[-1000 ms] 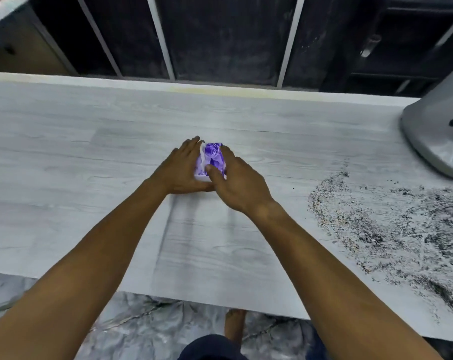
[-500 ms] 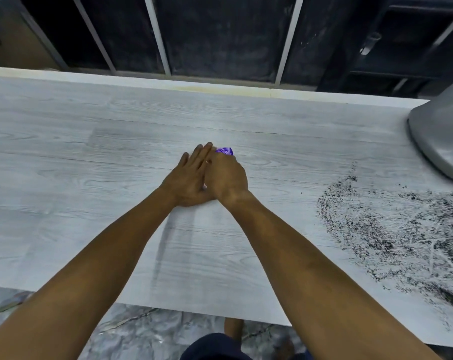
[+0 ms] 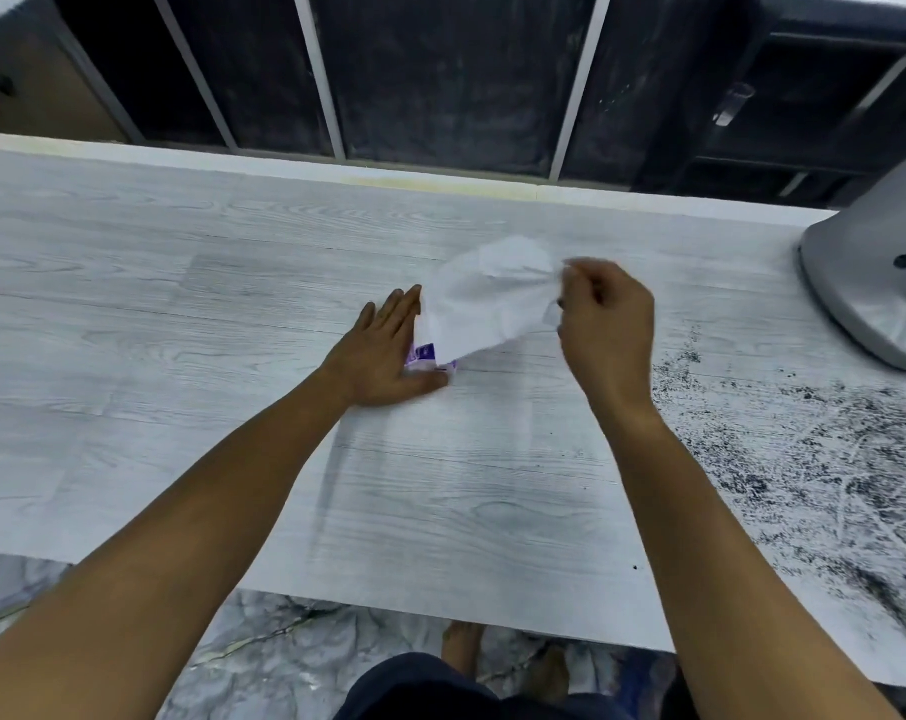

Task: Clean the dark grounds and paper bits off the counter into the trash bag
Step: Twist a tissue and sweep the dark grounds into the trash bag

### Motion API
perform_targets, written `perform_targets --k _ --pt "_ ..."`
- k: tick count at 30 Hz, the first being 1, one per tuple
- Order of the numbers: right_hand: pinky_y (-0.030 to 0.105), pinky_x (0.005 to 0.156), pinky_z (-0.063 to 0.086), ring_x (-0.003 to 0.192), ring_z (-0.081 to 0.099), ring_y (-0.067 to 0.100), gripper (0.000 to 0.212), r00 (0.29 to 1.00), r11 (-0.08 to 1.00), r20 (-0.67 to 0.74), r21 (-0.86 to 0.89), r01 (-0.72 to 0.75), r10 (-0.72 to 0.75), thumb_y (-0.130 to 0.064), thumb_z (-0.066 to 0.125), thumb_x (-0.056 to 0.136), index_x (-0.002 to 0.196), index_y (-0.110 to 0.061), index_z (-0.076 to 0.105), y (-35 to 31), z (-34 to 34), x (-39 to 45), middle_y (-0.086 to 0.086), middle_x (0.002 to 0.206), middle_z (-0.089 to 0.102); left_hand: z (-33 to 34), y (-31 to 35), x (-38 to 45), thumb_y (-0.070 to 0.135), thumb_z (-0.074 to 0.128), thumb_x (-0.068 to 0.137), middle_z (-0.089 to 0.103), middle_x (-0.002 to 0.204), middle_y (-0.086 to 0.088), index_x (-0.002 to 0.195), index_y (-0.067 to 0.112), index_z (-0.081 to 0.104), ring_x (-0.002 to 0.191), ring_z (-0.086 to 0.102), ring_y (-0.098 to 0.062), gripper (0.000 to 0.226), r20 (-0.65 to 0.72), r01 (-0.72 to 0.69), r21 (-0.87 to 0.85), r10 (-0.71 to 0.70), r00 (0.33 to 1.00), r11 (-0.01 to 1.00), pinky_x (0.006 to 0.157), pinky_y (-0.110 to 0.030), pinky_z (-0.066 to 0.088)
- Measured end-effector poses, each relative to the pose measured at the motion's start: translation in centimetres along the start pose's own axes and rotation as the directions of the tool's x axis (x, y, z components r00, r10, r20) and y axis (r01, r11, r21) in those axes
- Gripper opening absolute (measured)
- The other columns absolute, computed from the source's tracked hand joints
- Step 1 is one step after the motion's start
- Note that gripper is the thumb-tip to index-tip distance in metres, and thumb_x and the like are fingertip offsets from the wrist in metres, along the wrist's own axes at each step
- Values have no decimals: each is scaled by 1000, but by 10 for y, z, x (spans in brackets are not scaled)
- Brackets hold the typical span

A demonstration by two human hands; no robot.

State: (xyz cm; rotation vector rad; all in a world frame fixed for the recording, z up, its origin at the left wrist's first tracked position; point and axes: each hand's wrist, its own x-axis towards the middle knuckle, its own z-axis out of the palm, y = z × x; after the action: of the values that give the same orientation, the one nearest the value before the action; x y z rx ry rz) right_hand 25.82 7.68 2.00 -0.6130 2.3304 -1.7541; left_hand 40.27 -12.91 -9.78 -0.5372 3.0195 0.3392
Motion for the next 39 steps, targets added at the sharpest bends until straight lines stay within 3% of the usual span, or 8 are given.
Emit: perform_targets --k 5,13,16,20,25,29,34,39 --pt "33 66 53 71 64 17 18 966 959 109 -189 -210 233 -19 54 95 98 -21 72 69 -19 -35 -4 82 71 -2 -5 3 96 17 71 -13 164 1 157 17 -7 151 -9 -20 119 60 10 72 -15 998 997 119 -57 5" --pt "29 71 42 88 63 21 18 943 764 146 -629 -145 299 -32 52 95 105 -23 64 91 -28 -60 -3 96 69 -37 -13 -29 81 55 65 -16 163 5 155 22 -15 151 -12 -19 128 21 68 -70 -67 998 995 118 -58 -4" --pt "37 83 45 108 59 28 42 959 697 167 -716 -41 228 -35 58 93 131 -19 52 89 -31 -64 7 122 57 -59 15 -55 38 76 68 -8 164 6 155 24 -5 151 -1 -21 120 -165 163 -428 -255 953 889 120 -52 -2" --pt "44 95 43 119 47 33 58 984 731 166 -663 162 -68 -26 64 90 143 -16 42 82 -24 -58 13 134 47 -65 99 -73 4 65 83 50 135 5 137 15 45 121 53 -17 58 -607 -178 -521 -215 765 835 102 -35 44" --pt "46 100 41 128 44 35 44 894 647 387 -628 434 -224 -13 56 93 137 -9 53 91 -6 -52 15 142 49 -1 121 -39 13 55 94 46 147 -1 141 16 48 131 45 -21 48 -208 -127 -268 72 976 955 104 -36 44" --pt "43 105 42 130 46 32 42 781 608 612 -576 546 -122 -3 51 92 133 -7 57 113 -7 -49 11 142 52 29 110 -36 14 55 96 45 148 -14 141 5 50 134 42 -32 46 -160 -89 -120 70 985 989 108 -43 39" --pt "34 94 47 118 50 20 33 733 717 671 -458 525 -109 -2 54 94 123 -13 65 116 -19 -50 1 125 61 30 104 -54 12 64 93 65 119 -5 118 13 69 106 57 -27 26 -238 -121 -145 84 968 982 84 -40 52" --pt "15 88 44 96 62 9 30 770 850 632 -358 386 -83 0 61 90 113 -17 71 118 -34 -47 -2 106 69 23 97 -64 20 64 94 69 105 7 112 23 67 98 61 -11 18 -185 -1 -443 -90 979 897 86 -26 49"
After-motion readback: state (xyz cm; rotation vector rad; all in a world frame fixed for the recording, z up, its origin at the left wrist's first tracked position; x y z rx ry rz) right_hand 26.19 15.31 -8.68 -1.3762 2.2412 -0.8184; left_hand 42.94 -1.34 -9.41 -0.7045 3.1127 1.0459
